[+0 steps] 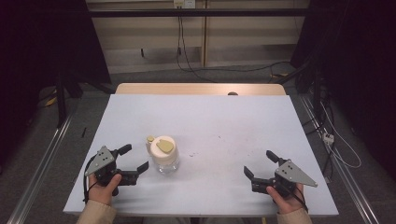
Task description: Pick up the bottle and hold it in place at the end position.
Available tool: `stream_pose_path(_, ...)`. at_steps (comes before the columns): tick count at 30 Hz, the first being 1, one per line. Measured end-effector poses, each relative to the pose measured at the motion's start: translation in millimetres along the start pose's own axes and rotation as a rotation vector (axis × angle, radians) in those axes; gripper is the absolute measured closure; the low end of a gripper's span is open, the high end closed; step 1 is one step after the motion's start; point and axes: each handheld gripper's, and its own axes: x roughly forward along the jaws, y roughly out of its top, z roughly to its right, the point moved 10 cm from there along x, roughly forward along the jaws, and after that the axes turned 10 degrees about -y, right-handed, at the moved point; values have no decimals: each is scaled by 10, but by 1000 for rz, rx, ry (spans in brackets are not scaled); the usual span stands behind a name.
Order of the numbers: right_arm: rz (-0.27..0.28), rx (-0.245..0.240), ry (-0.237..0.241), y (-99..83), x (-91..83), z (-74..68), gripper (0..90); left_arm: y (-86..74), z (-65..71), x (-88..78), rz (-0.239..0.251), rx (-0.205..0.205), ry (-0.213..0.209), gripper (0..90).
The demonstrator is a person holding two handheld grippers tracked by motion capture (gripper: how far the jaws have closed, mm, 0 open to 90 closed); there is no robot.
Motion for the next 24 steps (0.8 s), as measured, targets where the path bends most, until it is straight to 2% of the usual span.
stream_pose_path(5,4,13,0,21,28,11,30,6,37,-13,10,1,-10,38)
stream_pose_path(6,7,12,3,29,32,3,30,-8,48,-21,0,10,-15,38)
stream_pose_path(11,13,-6,14,55,20,-57,33,19,70,-46,15,14,-10,38)
stream_pose_path(17,10,1,0,50,26,-20,35,36,92,-24,21,4,-13,38)
stream_pose_path(20,7,4,0,44,25,-18,38,19,108,-5,3,11,-18,39)
stream_pose_path(24,2,-4,3,26,24,-21,41,24,129,23,3,12,-22,39)
